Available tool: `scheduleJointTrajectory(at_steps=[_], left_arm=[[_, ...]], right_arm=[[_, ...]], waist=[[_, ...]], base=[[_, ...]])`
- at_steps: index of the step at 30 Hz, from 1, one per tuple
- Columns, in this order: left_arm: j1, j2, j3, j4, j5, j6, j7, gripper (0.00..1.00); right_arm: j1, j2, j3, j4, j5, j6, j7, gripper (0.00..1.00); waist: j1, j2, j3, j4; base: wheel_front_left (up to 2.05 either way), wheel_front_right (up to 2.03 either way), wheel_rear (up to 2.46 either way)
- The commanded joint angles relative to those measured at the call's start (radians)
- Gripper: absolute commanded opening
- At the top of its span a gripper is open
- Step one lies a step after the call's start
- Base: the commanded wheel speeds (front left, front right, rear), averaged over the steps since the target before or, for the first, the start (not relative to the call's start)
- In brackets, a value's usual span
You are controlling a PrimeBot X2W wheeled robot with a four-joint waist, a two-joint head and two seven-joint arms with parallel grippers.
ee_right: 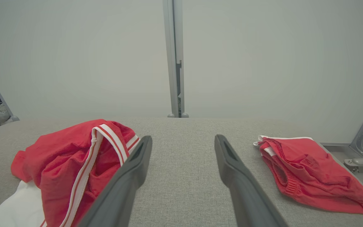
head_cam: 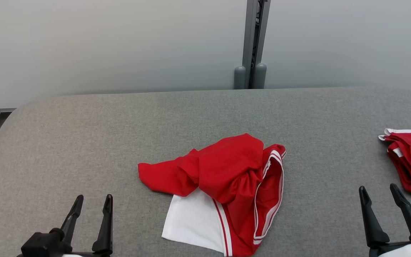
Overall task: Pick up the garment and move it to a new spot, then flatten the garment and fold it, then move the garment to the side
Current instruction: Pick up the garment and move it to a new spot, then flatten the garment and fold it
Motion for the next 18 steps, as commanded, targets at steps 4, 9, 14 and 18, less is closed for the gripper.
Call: scheduleJointTrajectory(at_steps=[4,9,14,18], left_arm=[[-0.006,0.01,-0.001,0.001,-0.003,0.004,-0.002,1.0],[-0.016,0.012,0.0,0.009,-0.006,-0.001,-0.007,1.0],[-0.034,0.01,-0.006,0.013,-0.006,-0.005,-0.013,1.0],[-0.06,0.005,-0.015,0.011,0.002,-0.011,-0.015,1.0]], right_arm=[[0.005,-0.004,-0.003,-0.001,0.005,0.0,0.001,1.0],[0.001,-0.004,-0.001,0.001,0.006,0.0,-0.001,1.0],[-0.013,-0.004,0.016,0.005,0.002,0.0,0.003,1.0],[-0.051,-0.011,0.059,0.006,-0.004,0.0,0.018,1.0]], waist=[[0.0,-0.0001,0.001,0.001],[0.0,-0.0001,0.004,0.004],[0.0,-0.0001,0.01,0.018],[0.0,-0.0001,0.034,0.051]], base=[[0.0,0.0,0.0],[0.0,0.0,0.0],[0.0,0.0,0.0],[0.0,0.0,0.0]])
